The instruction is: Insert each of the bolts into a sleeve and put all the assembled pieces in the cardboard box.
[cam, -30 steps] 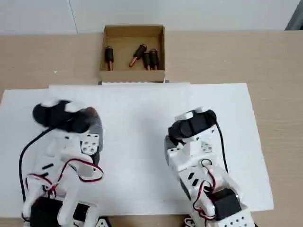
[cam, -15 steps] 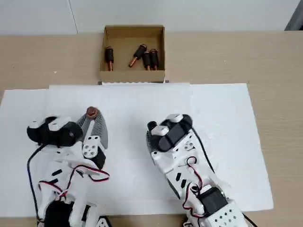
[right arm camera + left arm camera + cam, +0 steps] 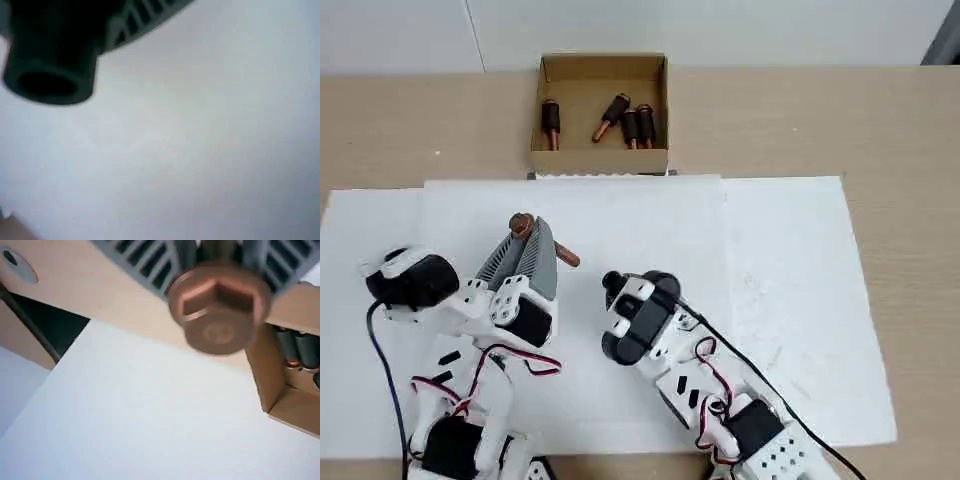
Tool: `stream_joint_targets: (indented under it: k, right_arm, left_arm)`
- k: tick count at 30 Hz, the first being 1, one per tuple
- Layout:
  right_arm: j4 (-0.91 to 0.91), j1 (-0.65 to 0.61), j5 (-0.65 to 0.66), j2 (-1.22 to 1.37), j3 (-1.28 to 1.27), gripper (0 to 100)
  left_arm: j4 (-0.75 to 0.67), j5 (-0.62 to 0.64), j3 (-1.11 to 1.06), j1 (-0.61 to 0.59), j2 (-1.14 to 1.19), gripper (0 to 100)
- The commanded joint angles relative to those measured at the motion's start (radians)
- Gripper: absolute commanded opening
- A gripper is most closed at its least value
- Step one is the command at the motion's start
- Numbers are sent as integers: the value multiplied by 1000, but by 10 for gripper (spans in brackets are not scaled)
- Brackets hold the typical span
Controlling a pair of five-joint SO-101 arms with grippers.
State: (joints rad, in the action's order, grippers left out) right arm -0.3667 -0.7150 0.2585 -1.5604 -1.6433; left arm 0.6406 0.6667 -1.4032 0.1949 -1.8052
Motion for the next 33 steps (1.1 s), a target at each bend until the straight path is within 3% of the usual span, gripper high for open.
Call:
stream_joint_targets:
  k: [1,8,33]
  right_arm:
    - [73,-8,38,-8,-6,2]
    - [113,-10,46,-8,-11,2]
    - [148,-38,48,-8,-5,2]
  left_arm:
    - [-32,15,5,6,-12,6]
    - [-17,15,5,101,-12,6]
    - [-63,35,-71,110,-11,6]
